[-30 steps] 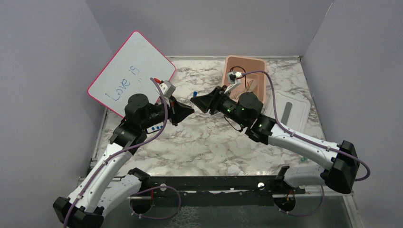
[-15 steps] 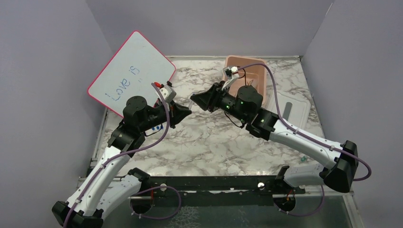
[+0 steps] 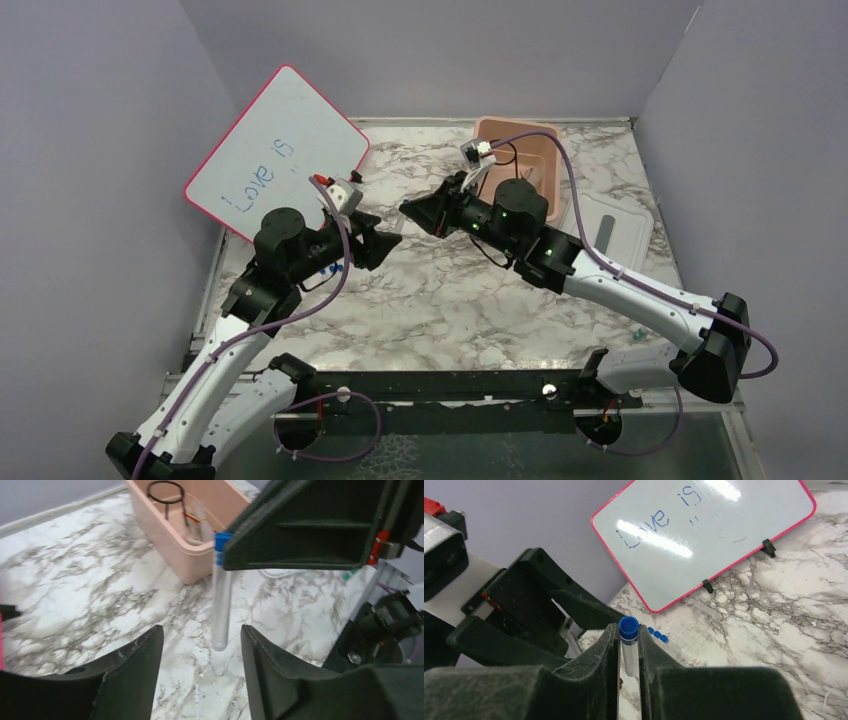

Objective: Organize the chemistry lab equipment

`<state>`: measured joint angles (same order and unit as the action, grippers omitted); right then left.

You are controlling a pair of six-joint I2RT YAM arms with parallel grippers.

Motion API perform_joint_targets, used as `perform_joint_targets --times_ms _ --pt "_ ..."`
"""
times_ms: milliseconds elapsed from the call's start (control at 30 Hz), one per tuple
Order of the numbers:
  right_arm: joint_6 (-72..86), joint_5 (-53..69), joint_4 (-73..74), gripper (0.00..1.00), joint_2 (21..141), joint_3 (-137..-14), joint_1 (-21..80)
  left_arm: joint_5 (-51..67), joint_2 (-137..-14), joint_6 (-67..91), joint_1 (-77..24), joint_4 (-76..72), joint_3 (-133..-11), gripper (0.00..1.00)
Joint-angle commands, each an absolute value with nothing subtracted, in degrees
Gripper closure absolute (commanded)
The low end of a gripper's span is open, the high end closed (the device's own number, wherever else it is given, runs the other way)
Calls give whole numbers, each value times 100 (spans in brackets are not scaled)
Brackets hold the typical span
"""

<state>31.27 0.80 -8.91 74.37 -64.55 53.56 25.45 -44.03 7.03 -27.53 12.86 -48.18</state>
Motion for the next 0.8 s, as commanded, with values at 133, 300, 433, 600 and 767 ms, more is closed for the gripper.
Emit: perform_joint_targets --times_ms 133,300,433,600,767 --pt "2034 -40 -1725 84 7584 -6213 5366 -585 -3521 1370 -2769 1211 -5014 24" --pt "1221 604 -2501 85 8094 -5958 5378 -1375 -3519 1951 -2767 1477 -5333 20" --pt "680 1073 -3281 86 8640 -5694 5497 -1439 -3689 2139 -2768 1596 -5443 20" --pt "277 1242 -3938 86 9586 -5715 5699 -1935 -3909 2013 -2769 1509 -5260 19" --pt "185 1466 -4410 86 10373 -5905 5792 -2498 -4179 2004 -2760 1711 -5187 19"
